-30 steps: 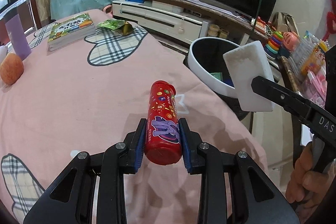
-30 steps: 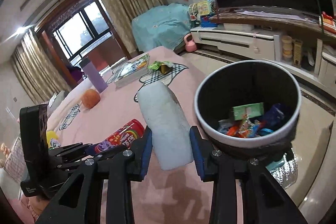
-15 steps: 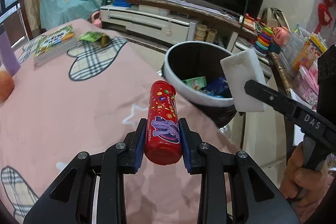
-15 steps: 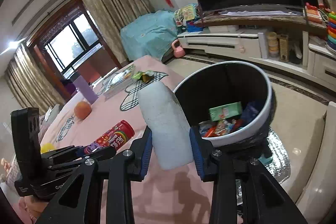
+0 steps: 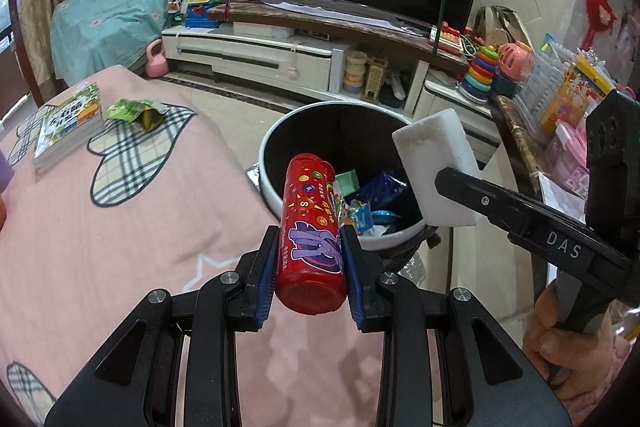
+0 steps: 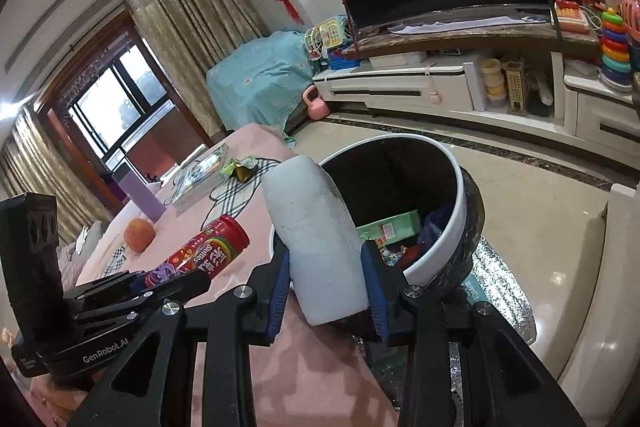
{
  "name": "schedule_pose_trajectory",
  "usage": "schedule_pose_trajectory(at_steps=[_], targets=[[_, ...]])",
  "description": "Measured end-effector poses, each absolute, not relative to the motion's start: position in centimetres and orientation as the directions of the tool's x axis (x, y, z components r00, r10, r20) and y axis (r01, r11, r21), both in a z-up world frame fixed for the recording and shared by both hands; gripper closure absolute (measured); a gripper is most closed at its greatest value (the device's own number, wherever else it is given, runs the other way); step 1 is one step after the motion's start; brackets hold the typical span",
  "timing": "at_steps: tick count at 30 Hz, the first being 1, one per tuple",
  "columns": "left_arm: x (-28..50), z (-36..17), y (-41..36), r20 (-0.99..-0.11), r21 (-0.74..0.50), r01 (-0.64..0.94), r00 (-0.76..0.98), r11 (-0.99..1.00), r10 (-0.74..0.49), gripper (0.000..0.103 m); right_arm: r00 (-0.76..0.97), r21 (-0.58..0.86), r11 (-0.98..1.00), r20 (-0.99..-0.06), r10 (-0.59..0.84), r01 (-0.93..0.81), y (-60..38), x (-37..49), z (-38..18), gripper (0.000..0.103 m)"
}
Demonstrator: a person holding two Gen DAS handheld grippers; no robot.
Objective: Collect trash
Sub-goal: 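Carry the red candy tube and white sponge over the bin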
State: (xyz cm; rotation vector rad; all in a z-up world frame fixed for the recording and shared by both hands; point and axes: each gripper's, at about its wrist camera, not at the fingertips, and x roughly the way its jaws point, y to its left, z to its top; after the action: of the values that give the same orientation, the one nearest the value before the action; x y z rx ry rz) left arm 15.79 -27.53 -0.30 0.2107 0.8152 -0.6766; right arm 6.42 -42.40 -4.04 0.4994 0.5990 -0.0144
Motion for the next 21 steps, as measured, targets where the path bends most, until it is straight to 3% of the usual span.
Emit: schedule_pose_trajectory(at_steps=[21], targets=[[18.5, -0.7, -31.3, -0.747, -0.068, 0.641, 0.475, 0.765, -0.464, 0.075, 0.809, 0.453, 0.873, -0.573, 0.128, 0.183, -44.1, 9.3, -4.7, 0.068]])
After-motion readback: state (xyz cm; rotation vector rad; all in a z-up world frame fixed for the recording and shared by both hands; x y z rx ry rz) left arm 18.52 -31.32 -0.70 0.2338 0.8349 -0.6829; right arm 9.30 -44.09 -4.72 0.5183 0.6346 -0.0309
